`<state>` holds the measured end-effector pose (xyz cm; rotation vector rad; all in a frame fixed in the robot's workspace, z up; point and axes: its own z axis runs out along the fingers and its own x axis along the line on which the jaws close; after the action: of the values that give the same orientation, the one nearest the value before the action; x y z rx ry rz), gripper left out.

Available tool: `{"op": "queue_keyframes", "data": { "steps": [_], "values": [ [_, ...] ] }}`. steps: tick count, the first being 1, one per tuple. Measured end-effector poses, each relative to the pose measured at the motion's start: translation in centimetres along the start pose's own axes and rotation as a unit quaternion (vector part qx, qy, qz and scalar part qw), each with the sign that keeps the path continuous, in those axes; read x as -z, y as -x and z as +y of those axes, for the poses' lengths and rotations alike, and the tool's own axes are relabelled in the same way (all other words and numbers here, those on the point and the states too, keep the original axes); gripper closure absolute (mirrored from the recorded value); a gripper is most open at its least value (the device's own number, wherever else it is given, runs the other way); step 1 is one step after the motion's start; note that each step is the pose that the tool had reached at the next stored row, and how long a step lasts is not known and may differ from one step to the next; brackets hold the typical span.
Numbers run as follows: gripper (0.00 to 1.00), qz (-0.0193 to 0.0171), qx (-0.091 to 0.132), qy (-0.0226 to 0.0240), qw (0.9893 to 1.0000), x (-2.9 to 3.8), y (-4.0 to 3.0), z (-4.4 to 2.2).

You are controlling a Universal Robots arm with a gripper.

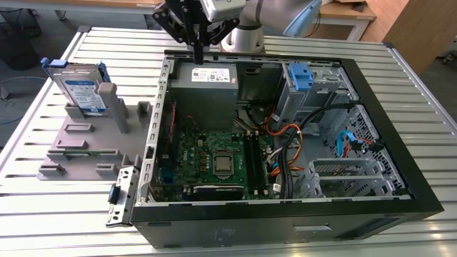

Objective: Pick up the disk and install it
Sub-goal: 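Reach for the disk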

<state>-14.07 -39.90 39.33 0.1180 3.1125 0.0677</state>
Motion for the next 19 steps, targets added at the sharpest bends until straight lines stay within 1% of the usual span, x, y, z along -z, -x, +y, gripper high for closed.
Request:
{"op": "queue_keyframes", "data": {
  "steps": [13, 19],
  "values": [
    [0.89, -0.0001, 0.000, 0.0000, 1.0000, 0.02, -0.92, -0.07],
    [0.89, -0.0001, 0.000, 0.0000, 1.0000, 0.03, -0.98, -0.07]
  ]
}}
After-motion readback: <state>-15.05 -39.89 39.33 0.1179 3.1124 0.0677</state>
